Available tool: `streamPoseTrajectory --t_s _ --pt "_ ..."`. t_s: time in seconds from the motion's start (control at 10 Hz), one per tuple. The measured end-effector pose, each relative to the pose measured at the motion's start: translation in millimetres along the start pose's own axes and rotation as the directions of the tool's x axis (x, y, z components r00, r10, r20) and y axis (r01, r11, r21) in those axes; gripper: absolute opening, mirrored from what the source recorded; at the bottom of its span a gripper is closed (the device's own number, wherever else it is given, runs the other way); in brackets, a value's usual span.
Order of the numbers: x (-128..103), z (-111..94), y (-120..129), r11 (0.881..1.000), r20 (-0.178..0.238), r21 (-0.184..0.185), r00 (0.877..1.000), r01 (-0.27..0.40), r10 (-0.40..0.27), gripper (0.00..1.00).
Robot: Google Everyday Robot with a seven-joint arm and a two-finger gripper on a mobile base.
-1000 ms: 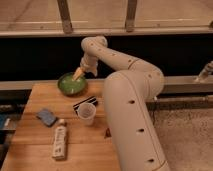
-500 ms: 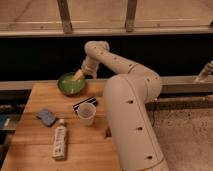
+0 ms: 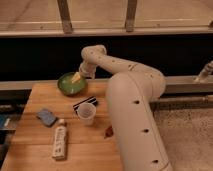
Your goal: Pick up the ceramic bowl
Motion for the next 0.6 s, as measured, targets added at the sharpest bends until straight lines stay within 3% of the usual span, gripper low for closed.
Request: streamPoseTrajectory --t_s 0.2,0.6 --pt "0.0 -6.5 3.9 0.998 0.038 0.049 0.998 0.039 -0.040 0.80" --pt "-0.5 -6.4 4.4 0.998 0.035 0.052 0.999 0.035 -0.037 0.80"
